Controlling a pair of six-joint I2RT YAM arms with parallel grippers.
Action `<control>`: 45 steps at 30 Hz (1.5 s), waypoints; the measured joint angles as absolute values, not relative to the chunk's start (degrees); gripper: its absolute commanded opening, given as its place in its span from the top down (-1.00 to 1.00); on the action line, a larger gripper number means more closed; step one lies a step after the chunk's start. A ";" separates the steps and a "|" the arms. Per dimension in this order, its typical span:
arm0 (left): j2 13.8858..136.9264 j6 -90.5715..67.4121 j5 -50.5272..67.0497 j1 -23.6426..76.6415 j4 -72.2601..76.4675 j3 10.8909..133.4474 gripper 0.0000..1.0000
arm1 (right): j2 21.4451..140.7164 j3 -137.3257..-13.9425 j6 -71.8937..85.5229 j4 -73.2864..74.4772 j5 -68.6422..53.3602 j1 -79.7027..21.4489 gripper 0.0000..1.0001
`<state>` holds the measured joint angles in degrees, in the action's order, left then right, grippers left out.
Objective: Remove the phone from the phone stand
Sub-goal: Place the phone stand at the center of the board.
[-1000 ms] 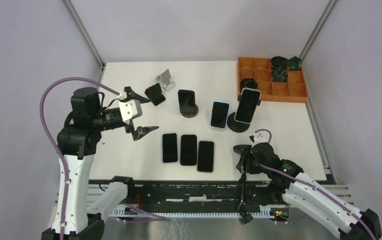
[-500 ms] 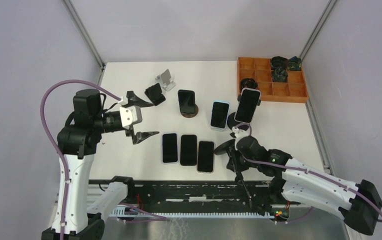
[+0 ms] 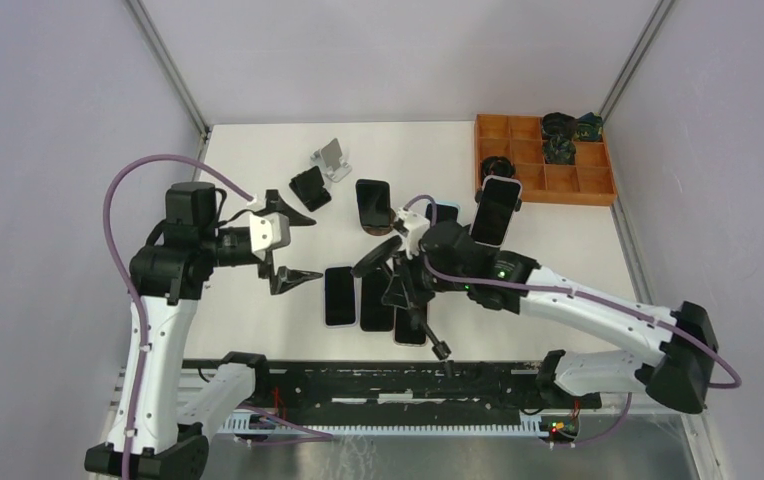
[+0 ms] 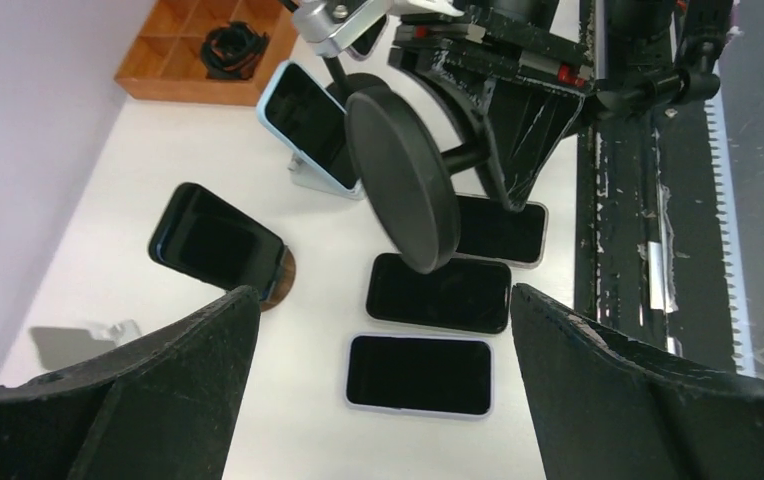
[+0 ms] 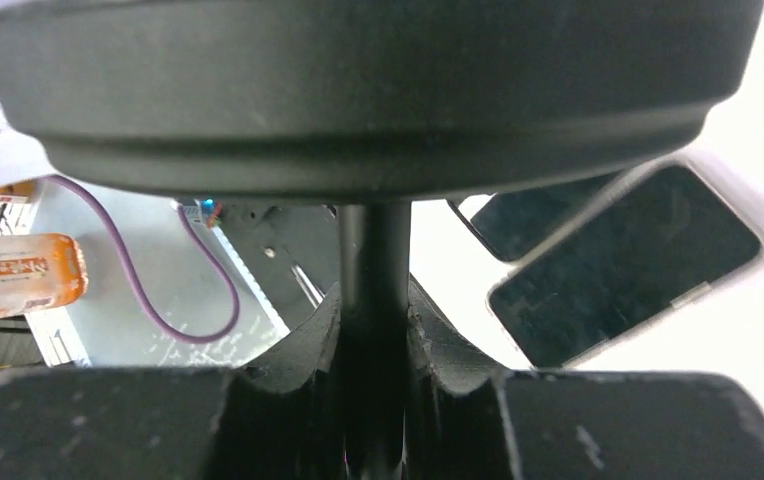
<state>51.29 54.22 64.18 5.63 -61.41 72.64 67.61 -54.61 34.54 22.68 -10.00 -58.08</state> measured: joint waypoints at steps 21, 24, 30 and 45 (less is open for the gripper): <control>61.17 43.57 49.28 9.61 -58.96 71.42 0.43 | 91.37 -78.24 36.56 19.16 -12.36 -60.62 1.00; 61.32 43.09 46.96 10.37 -57.82 71.18 0.66 | 91.70 -78.39 38.94 18.90 -11.53 -60.34 1.00; 60.69 42.46 44.86 11.09 -54.61 69.89 0.96 | 91.92 -78.48 42.13 18.11 -10.37 -60.25 0.39; 59.20 35.68 39.97 11.70 -49.19 71.57 0.96 | 81.28 -78.61 34.44 17.80 -12.93 -56.71 -0.96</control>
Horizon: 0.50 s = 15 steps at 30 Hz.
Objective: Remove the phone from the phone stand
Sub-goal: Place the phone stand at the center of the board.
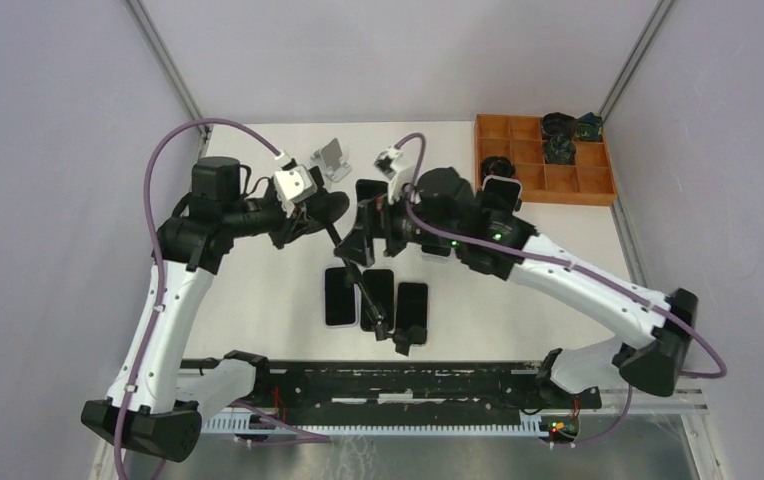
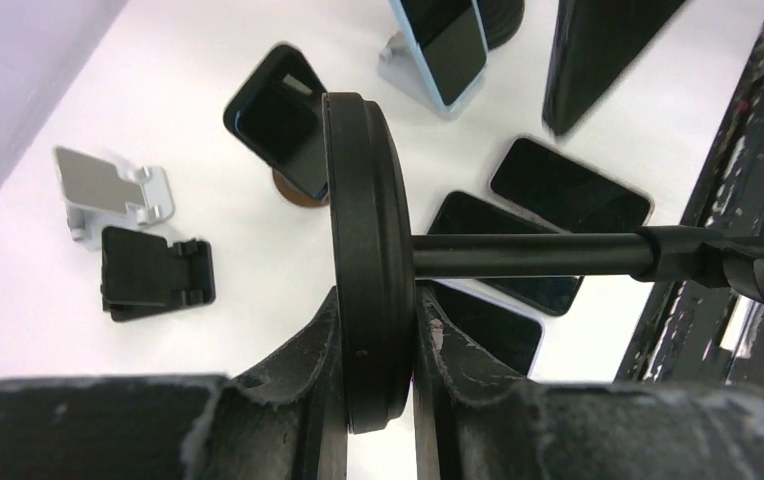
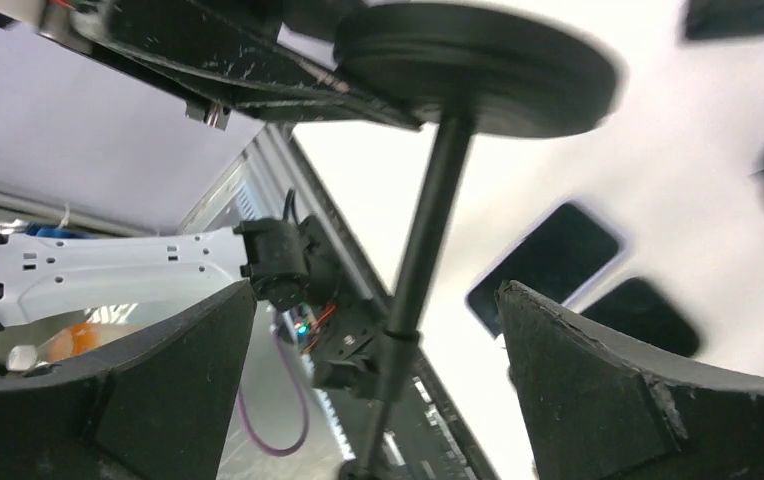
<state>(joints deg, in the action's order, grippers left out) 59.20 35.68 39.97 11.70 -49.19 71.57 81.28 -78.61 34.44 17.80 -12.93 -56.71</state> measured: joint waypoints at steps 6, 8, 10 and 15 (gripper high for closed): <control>60.27 30.98 47.33 11.64 -49.50 75.55 0.96 | 68.03 -77.58 22.85 19.94 -10.15 -51.07 -0.96; 60.71 29.04 50.63 11.64 -49.67 75.72 0.96 | 63.72 -76.05 18.26 19.53 -8.86 -50.74 -0.96; 61.45 26.52 54.57 11.64 -50.02 76.07 0.96 | 57.32 -72.44 11.14 18.39 -6.85 -50.72 -0.96; 63.94 18.79 63.88 11.66 -49.32 78.17 0.96 | 43.68 -60.64 -4.93 12.99 -3.73 -50.72 -0.96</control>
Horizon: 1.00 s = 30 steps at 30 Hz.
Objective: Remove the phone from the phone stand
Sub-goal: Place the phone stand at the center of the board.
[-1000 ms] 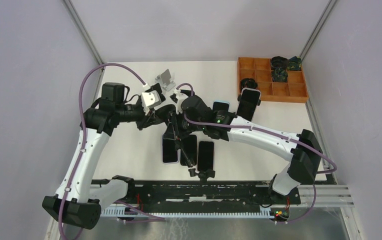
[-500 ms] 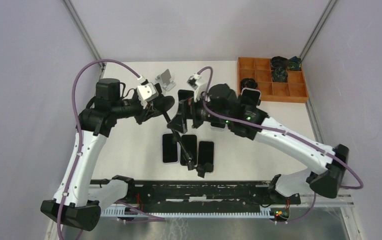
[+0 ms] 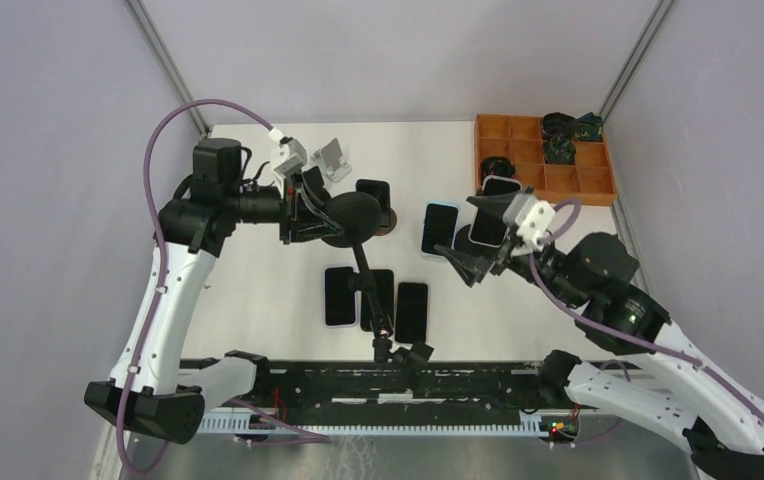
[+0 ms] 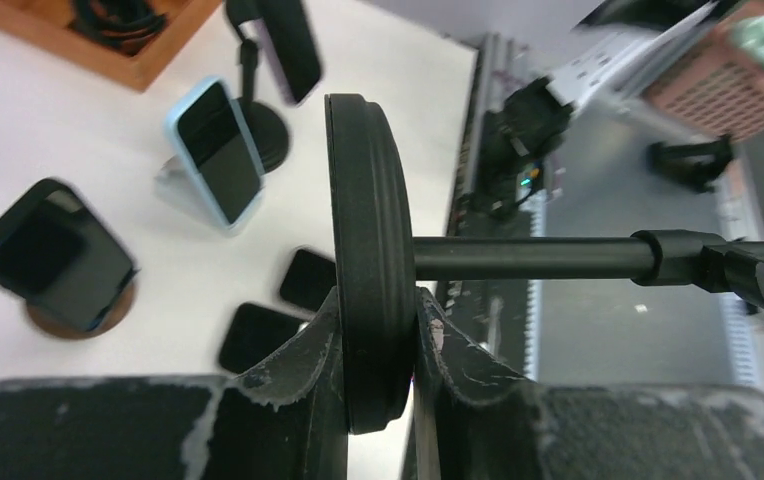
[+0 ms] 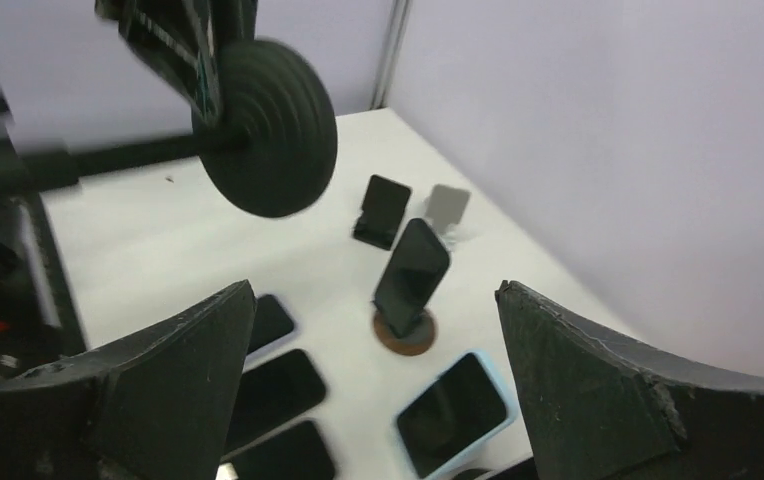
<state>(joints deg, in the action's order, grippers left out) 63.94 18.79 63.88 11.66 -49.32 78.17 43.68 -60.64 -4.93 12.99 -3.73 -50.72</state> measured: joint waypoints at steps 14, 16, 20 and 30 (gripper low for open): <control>66.06 -7.81 73.97 11.66 -36.12 79.46 0.96 | 40.27 -44.16 -27.11 -10.07 -28.82 -50.52 -0.96; 66.06 -10.79 74.30 11.66 -34.87 78.65 0.95 | 42.96 -44.49 -25.23 -15.64 -32.93 -50.63 -0.96; 66.06 -14.37 74.96 11.66 -34.02 76.36 0.95 | 46.15 -46.00 -21.10 -24.32 -38.15 -51.66 -0.96; 67.07 -17.30 75.09 11.66 -33.67 72.88 0.95 | 52.84 -55.42 -18.61 -33.54 -41.76 -58.28 -0.93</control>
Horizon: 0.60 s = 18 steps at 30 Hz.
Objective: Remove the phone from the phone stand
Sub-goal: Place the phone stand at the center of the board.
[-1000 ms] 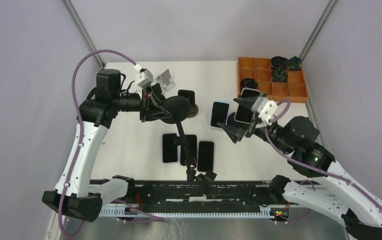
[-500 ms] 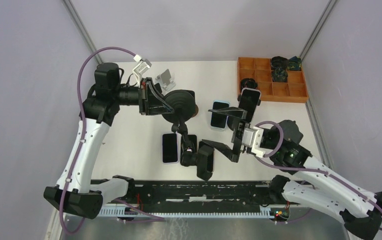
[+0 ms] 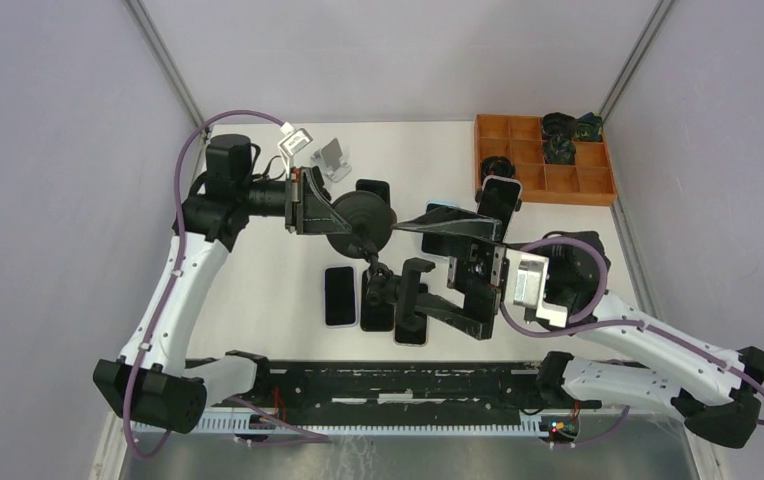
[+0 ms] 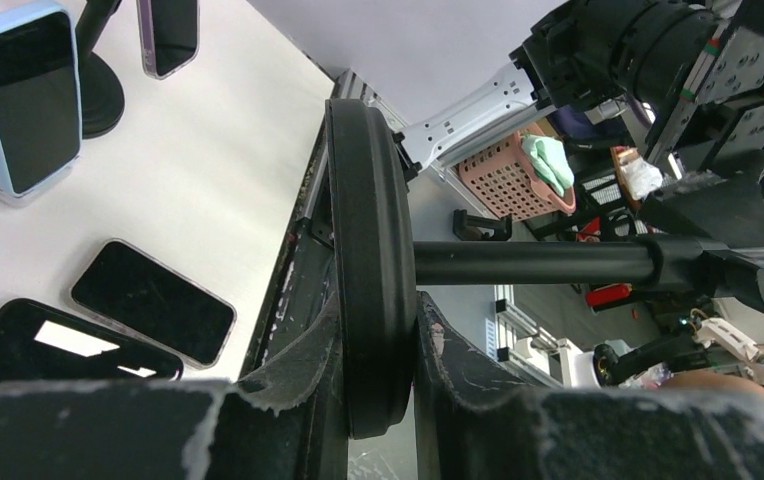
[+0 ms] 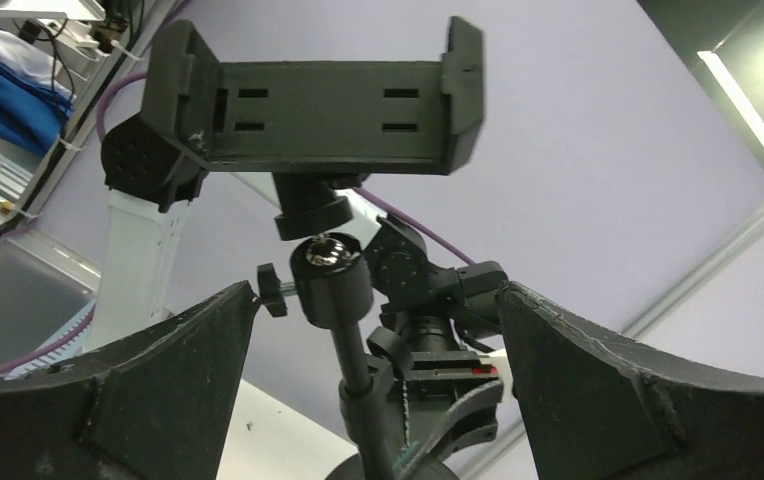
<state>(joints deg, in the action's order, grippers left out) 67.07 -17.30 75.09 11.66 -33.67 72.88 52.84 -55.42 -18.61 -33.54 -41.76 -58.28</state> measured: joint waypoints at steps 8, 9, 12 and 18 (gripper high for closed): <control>67.72 -19.07 75.11 11.66 -33.67 72.88 0.96 | 56.88 -56.55 -15.57 -34.39 -45.15 -59.48 -0.67; 67.77 -19.44 75.11 11.66 -33.65 72.88 0.95 | 57.14 -56.58 -15.20 -34.50 -45.36 -59.53 -0.64; 67.79 -20.05 75.18 11.66 -33.67 72.88 0.96 | 57.98 -57.17 -14.48 -34.76 -46.00 -59.53 -0.57; 67.79 -20.86 75.37 11.66 -33.65 72.90 0.96 | 59.37 -58.85 -12.19 -36.64 -46.30 -59.55 -0.49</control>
